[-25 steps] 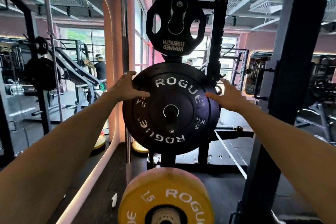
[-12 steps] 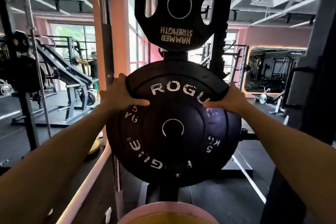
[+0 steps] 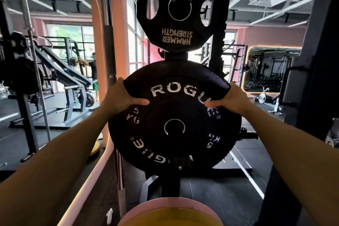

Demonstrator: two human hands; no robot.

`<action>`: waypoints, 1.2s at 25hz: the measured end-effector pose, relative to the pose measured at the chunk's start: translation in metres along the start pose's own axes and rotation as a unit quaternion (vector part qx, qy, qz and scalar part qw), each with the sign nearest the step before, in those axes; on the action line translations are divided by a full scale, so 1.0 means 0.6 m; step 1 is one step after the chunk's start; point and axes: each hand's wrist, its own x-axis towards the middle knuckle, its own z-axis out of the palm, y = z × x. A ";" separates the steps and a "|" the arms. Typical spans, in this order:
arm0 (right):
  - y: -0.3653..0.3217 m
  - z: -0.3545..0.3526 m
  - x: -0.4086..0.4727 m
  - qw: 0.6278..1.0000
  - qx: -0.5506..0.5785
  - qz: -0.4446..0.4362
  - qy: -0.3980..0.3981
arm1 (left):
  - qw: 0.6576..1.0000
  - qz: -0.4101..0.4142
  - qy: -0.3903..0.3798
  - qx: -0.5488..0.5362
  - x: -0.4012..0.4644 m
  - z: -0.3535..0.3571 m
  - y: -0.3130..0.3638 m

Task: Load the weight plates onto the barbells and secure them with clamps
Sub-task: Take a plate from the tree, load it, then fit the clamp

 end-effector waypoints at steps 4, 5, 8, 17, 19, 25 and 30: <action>-0.011 -0.027 -0.052 1.000 -0.004 0.001 -0.001 | 1.000 0.013 0.021 -0.002 -0.061 -0.028 0.027; -0.014 -0.036 -0.070 1.000 -0.011 0.007 -0.003 | 1.000 0.013 0.018 -0.008 -0.073 -0.035 0.034; -0.013 -0.056 -0.110 1.000 -0.024 0.009 -0.006 | 1.000 0.017 0.013 -0.015 -0.117 -0.062 0.054; -0.052 -0.143 -0.235 0.991 -0.065 -0.100 -0.052 | 0.998 0.028 -0.012 0.051 -0.266 -0.153 0.130; -0.050 -0.166 -0.257 0.990 -0.060 -0.112 -0.058 | 0.997 0.030 -0.012 0.067 -0.298 -0.169 0.160; -0.056 -0.291 -0.328 0.983 -0.045 -0.153 -0.090 | 0.995 0.009 0.028 0.096 -0.387 -0.204 0.246; -0.029 -0.398 -0.392 0.977 -0.065 -0.170 -0.116 | 0.995 0.019 0.024 0.098 -0.492 -0.218 0.361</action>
